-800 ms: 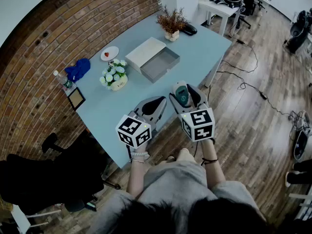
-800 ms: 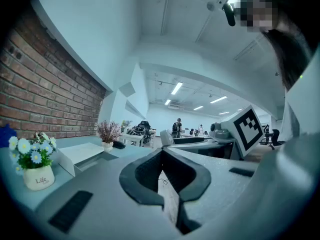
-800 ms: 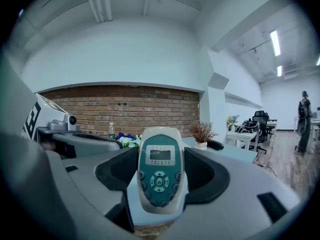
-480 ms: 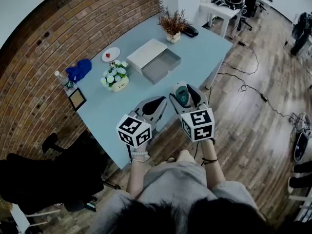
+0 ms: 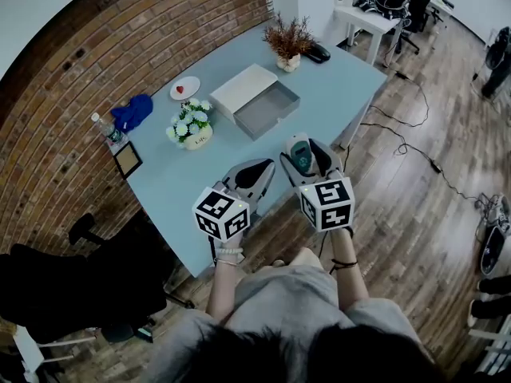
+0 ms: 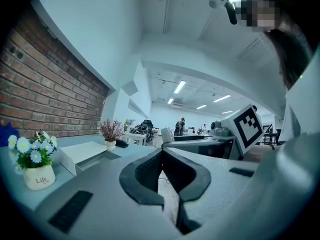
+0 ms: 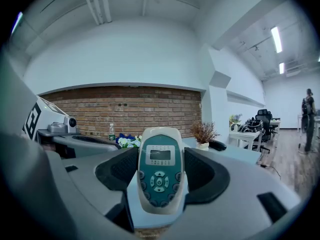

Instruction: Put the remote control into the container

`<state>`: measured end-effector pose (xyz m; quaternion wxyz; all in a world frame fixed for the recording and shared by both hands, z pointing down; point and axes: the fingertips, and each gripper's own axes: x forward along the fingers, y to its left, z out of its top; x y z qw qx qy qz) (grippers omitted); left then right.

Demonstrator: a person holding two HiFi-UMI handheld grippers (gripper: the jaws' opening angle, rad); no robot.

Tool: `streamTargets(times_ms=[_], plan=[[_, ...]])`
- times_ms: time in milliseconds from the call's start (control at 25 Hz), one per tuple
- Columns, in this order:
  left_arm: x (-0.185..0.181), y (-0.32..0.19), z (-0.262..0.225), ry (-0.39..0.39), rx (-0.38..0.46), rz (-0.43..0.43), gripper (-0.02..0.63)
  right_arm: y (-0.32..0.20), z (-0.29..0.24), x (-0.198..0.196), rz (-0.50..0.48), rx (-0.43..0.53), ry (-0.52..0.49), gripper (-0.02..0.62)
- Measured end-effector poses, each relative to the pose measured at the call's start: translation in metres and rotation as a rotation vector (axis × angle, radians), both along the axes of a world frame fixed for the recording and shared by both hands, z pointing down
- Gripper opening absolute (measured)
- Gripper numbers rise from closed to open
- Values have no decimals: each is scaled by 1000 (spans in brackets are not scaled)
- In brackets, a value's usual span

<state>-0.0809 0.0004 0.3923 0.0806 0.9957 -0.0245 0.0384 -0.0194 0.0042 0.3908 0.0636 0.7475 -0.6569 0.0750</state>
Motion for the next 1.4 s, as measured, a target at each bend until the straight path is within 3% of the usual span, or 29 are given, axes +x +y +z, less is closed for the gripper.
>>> streamTargets(times_ms=[880, 1400], plan=[[79, -38, 4, -1, -69, -104, 3, -39, 4, 77, -143, -59, 4, 285], [91, -56, 17, -10, -91, -176, 3, -60, 12, 96, -202, -71, -4, 285]])
